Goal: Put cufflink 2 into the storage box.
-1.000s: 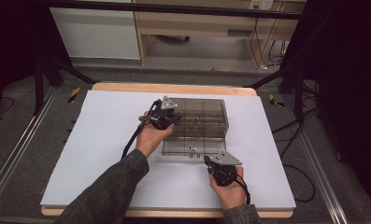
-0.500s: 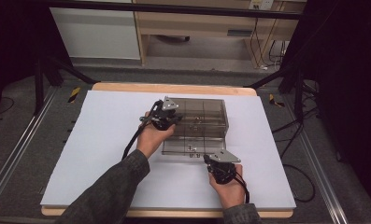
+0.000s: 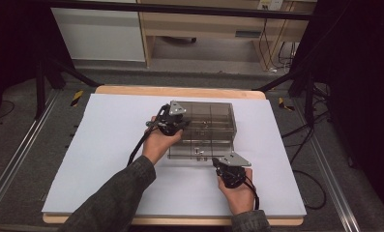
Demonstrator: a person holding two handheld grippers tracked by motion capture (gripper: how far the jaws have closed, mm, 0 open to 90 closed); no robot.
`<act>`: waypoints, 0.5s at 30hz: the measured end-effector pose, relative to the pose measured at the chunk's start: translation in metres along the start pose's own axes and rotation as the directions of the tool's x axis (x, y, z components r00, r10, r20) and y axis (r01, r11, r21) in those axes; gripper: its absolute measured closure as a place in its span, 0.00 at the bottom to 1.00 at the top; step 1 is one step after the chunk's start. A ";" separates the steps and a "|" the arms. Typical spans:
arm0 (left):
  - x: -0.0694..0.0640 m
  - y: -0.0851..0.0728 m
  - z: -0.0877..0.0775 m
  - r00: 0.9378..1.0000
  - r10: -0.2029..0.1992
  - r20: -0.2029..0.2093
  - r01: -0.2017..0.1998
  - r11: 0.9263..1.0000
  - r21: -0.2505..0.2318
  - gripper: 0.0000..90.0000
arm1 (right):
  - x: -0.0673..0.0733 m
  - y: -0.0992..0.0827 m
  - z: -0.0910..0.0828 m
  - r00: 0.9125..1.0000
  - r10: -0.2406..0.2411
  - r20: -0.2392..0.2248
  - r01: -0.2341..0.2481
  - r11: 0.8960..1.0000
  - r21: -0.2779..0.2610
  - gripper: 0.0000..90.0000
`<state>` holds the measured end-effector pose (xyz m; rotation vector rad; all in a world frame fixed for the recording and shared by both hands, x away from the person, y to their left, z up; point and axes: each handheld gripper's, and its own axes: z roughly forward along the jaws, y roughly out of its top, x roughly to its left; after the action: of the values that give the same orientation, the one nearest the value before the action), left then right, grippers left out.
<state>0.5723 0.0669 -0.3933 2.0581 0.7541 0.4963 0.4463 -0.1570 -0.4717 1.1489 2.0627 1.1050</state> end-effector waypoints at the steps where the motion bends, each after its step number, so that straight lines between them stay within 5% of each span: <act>1: 0.000 0.000 0.000 1.000 0.000 0.000 0.000 1.000 0.000 1.00 | -0.001 0.000 0.001 1.000 -0.010 0.005 0.010 1.000 -0.004 1.00; 15: -0.001 0.001 0.000 1.000 0.009 0.002 -0.009 1.000 0.006 1.00 | -0.010 0.007 0.010 1.000 0.014 0.011 -0.014 1.000 -0.018 1.00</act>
<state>0.5719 0.0653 -0.3928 2.0679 0.7464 0.4974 0.4617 -0.1592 -0.4703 1.1600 2.0354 1.1196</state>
